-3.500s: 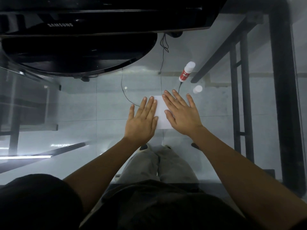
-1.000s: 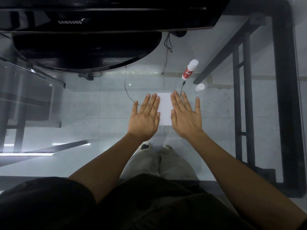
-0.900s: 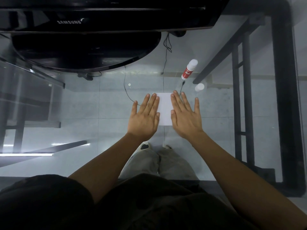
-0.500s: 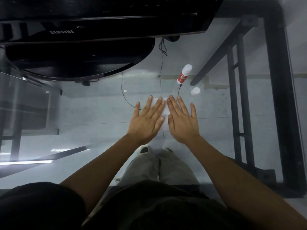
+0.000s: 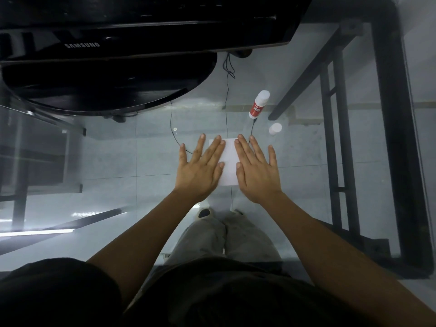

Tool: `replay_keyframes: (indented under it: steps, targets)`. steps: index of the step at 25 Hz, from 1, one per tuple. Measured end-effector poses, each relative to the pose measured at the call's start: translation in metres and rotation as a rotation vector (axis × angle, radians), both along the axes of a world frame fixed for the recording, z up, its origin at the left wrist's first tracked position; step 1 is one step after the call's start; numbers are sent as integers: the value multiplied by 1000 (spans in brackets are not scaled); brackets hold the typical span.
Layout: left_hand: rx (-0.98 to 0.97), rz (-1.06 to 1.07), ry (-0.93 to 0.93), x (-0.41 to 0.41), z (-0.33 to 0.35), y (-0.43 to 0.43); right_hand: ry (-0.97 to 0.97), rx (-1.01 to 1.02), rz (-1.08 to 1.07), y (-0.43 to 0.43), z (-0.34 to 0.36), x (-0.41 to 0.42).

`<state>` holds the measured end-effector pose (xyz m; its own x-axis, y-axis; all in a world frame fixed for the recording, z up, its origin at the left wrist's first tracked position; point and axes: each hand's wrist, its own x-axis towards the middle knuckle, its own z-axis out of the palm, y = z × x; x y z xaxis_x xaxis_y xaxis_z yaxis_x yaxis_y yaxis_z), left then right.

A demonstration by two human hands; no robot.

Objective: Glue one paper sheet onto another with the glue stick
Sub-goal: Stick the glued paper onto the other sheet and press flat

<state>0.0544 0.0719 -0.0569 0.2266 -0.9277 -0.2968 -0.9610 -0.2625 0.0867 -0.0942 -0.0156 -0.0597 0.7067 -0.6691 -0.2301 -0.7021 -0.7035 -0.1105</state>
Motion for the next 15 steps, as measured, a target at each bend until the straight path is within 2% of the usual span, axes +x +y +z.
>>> replay_keyframes:
  steps: [4,10,12,15]
  targets:
    - [-27,164,20,-7,-5,0,10,-13,-6,0,-1,-1]
    - [3,160,52,-8,-2,1,35,7,-18,0,2,0]
    - [-2,151,128,-5,1,3,-5,54,-6,-1,6,-1]
    - [-102,222,365,2,12,5,-147,164,-45,-3,16,-4]
